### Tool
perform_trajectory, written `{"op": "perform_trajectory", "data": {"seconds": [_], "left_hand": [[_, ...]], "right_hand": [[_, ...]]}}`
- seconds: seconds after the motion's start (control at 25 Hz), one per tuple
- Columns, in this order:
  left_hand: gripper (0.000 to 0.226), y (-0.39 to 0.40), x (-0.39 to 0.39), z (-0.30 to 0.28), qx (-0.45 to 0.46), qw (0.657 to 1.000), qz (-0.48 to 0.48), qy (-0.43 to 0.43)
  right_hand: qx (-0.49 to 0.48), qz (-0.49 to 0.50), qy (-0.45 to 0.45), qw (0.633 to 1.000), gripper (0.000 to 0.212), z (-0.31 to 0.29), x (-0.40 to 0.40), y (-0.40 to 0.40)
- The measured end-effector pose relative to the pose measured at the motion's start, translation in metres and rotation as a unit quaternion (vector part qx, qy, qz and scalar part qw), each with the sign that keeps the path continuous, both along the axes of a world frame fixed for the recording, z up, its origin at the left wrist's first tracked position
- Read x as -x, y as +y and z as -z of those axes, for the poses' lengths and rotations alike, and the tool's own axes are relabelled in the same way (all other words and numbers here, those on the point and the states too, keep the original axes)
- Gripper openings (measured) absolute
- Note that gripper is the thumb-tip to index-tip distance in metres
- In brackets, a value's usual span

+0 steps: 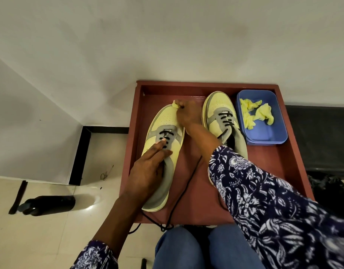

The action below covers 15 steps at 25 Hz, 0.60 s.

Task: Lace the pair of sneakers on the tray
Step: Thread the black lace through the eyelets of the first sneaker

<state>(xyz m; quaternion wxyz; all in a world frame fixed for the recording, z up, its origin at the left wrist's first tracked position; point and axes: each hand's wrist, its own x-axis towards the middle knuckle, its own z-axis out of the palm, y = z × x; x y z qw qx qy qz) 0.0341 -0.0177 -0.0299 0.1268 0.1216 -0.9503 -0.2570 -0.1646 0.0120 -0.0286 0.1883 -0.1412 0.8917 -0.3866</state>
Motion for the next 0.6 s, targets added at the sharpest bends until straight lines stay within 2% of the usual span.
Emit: {"op": "perform_trajectory", "data": {"seconds": [0.2, 0.36, 0.56, 0.6], "left_hand": [[0.033, 0.000, 0.001, -0.001, -0.018, 1.000, -0.012, -0.001], [0.034, 0.001, 0.001, -0.003, -0.017, 1.000, -0.013, 0.005], [0.035, -0.001, 0.001, -0.002, -0.009, 1.000, -0.008, -0.002], [0.035, -0.001, 0.001, -0.002, -0.016, 1.000, -0.009, -0.005]], "right_hand": [[0.050, 0.076, -0.050, 0.995, 0.042, 0.011, -0.018, 0.019], [0.060, 0.122, -0.049, 0.989, 0.042, 0.017, -0.058, 0.036], [0.043, 0.100, -0.017, 0.994, 0.024, 0.019, -0.078, 0.039], [0.035, 0.105, -0.017, 0.994, 0.033, 0.018, -0.071, 0.035]]}}
